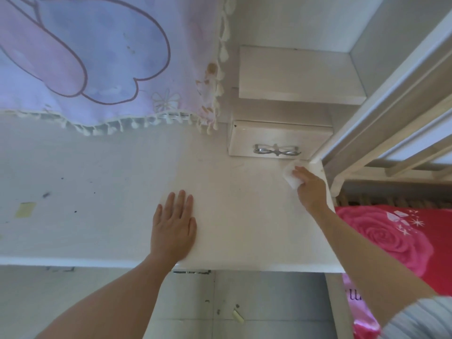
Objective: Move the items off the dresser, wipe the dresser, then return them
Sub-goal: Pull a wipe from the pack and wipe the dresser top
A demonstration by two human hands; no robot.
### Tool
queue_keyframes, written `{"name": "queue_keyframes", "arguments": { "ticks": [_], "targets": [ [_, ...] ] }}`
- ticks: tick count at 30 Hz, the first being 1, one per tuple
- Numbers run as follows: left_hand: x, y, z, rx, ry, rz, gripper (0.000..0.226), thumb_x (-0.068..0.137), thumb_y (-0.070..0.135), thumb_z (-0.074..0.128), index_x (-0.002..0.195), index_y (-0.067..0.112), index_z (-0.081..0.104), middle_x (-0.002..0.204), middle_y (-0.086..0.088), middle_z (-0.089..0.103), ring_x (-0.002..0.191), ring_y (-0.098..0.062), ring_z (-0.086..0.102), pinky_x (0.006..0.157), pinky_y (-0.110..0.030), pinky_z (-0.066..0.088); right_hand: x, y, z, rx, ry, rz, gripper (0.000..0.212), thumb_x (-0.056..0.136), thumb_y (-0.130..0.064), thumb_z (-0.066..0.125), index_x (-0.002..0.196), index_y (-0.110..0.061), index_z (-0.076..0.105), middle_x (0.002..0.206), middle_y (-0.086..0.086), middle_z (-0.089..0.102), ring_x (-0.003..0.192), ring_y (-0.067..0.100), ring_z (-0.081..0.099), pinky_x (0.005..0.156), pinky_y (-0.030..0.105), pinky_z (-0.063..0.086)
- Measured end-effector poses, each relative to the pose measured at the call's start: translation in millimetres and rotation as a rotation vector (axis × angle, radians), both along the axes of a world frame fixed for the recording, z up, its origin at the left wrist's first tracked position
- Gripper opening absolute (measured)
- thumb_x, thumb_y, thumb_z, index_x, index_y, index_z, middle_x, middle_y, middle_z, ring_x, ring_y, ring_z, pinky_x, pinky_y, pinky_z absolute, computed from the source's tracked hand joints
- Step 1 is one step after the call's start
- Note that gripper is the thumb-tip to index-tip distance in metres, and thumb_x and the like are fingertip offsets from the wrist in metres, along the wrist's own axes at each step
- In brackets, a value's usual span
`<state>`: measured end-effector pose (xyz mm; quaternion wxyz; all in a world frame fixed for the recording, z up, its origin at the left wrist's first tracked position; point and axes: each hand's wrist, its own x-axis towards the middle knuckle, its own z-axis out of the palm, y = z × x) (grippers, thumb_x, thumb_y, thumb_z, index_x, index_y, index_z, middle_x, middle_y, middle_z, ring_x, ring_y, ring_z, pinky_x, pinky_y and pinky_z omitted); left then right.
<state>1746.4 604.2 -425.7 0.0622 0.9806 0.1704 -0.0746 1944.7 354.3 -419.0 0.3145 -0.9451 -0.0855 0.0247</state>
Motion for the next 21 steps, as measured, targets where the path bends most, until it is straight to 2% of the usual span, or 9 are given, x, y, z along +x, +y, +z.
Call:
{"name": "queue_keyframes", "arguments": {
  "ticks": [3,5,7,10,13,15,17,19,21],
  "targets": [
    [0,1,-4,0.007,0.012,-0.019,0.054,0.083,0.03,0.031,0.124,0.007,0.057,0.129,-0.013,0.058,0.116,-0.035,0.057,0.088,-0.052,0.048,-20,31,-14,-0.07,-0.029,0.149,0.045,0.076,0.015,0.036,0.115,0.008,0.059,0.13,0.028,0.049,0.126,0.039,0.045,0.111,0.023,0.019],
    [0,2,-5,0.022,0.006,-0.022,0.054,0.082,0.03,0.031,0.123,0.008,0.058,0.128,-0.012,0.059,0.115,-0.034,0.058,0.087,-0.051,0.049,-44,54,-22,0.012,-0.048,0.329,0.045,0.072,0.007,0.035,0.108,0.011,0.062,0.12,0.031,0.056,0.123,0.031,0.05,0.108,0.018,0.021],
    [-1,2,-5,0.038,-0.005,-0.027,0.053,0.082,0.03,0.031,0.121,0.009,0.06,0.126,-0.011,0.06,0.113,-0.033,0.059,0.085,-0.051,0.05,-65,68,-19,0.024,0.017,0.496,0.045,0.077,0.011,0.039,0.12,0.009,0.054,0.133,0.026,0.047,0.134,0.001,0.03,0.106,0.003,0.01],
    [-1,3,-6,0.034,-0.021,-0.031,0.053,0.081,0.03,0.032,0.12,0.009,0.06,0.126,-0.011,0.061,0.112,-0.033,0.06,0.084,-0.051,0.05,-86,64,-35,-0.047,0.037,0.789,0.052,0.088,0.011,0.04,0.138,-0.004,0.036,0.151,0.008,0.023,0.137,0.005,0.008,0.101,-0.004,-0.007],
    [-1,4,-6,0.013,-0.029,-0.054,0.053,0.081,0.03,0.032,0.12,0.008,0.061,0.125,-0.012,0.061,0.112,-0.033,0.06,0.084,-0.051,0.051,-111,69,-23,-0.072,0.03,0.865,0.037,0.096,-0.016,0.038,0.125,0.001,0.053,0.139,0.015,0.045,0.131,0.014,0.036,0.109,0.006,0.0],
    [-1,4,-6,-0.011,-0.021,-0.049,0.053,0.081,0.03,0.032,0.119,0.008,0.061,0.124,-0.012,0.061,0.112,-0.033,0.06,0.084,-0.051,0.051,-127,68,-17,-0.083,0.048,0.888,0.035,0.092,-0.015,0.038,0.11,0.0,0.064,0.117,0.018,0.063,0.109,0.028,0.061,0.112,0.015,0.011],
    [-1,4,-6,-0.036,-0.053,-0.034,0.056,0.081,0.031,0.028,0.122,0.007,0.059,0.129,-0.012,0.058,0.116,-0.033,0.057,0.088,-0.052,0.048,-138,63,-14,-0.1,-0.088,0.952,0.028,0.092,-0.016,0.04,0.112,-0.009,0.059,0.112,0.015,0.067,0.106,0.027,0.063,0.111,0.02,0.018],
    [-2,2,0,-0.096,-0.045,-0.017,0.072,0.081,0.037,0.009,0.139,0.007,0.039,0.147,-0.01,0.037,0.135,-0.031,0.035,0.106,-0.05,0.032,-145,60,-9,-0.083,-0.118,0.938,0.027,0.095,-0.018,0.037,0.113,-0.011,0.056,0.113,0.015,0.066,0.114,0.023,0.055,0.109,0.02,0.021],
    [-4,3,0,-0.159,-0.015,-0.025,0.088,0.069,0.042,-0.016,0.148,0.011,0.006,0.157,-0.002,0.003,0.145,-0.024,0.001,0.117,-0.042,0.006,-146,63,-1,-0.03,-0.106,0.74,0.038,0.082,-0.007,0.037,0.111,-0.006,0.061,0.116,0.018,0.064,0.115,0.024,0.051,0.11,0.015,0.02]
  ]
}}
